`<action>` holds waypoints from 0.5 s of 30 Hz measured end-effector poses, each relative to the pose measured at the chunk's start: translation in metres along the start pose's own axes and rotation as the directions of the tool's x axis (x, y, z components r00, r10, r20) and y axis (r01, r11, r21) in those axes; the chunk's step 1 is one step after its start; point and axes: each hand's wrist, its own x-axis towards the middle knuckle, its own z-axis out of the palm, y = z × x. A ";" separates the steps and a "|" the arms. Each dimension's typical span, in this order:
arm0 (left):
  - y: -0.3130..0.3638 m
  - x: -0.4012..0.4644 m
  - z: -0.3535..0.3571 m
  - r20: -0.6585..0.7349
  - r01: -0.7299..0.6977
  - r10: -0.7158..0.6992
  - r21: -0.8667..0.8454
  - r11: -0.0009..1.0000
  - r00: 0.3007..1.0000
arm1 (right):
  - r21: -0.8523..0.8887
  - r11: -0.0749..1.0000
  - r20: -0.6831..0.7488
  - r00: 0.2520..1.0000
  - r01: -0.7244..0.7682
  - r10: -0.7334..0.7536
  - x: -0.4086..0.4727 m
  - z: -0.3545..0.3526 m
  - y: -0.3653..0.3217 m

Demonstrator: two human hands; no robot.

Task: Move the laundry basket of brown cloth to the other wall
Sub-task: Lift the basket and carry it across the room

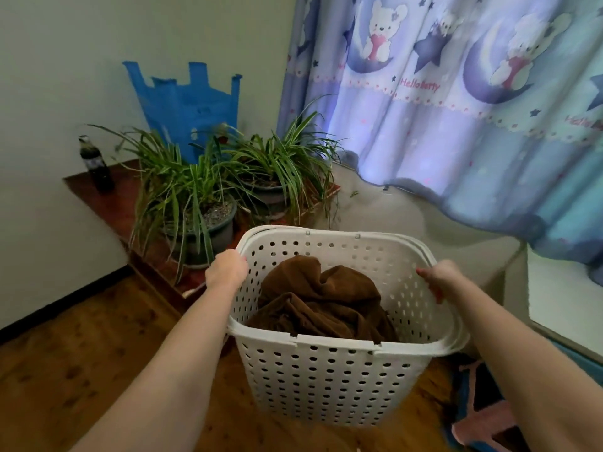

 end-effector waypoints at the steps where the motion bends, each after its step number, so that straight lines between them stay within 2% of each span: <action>1: -0.012 -0.004 -0.006 0.002 0.015 -0.015 0.013 1.000 1.000 | -0.009 1.000 0.014 1.000 0.004 -0.004 -0.012 0.007 -0.002; 8: -0.100 -0.024 -0.050 -0.037 0.095 -0.096 -0.012 0.995 0.995 | -0.080 0.996 0.090 0.995 0.047 -0.039 -0.096 0.063 -0.029; 15: -0.234 -0.052 -0.108 -0.125 0.197 -0.203 -0.057 0.979 0.971 | -0.133 0.979 0.106 0.985 0.152 -0.139 -0.175 0.142 -0.093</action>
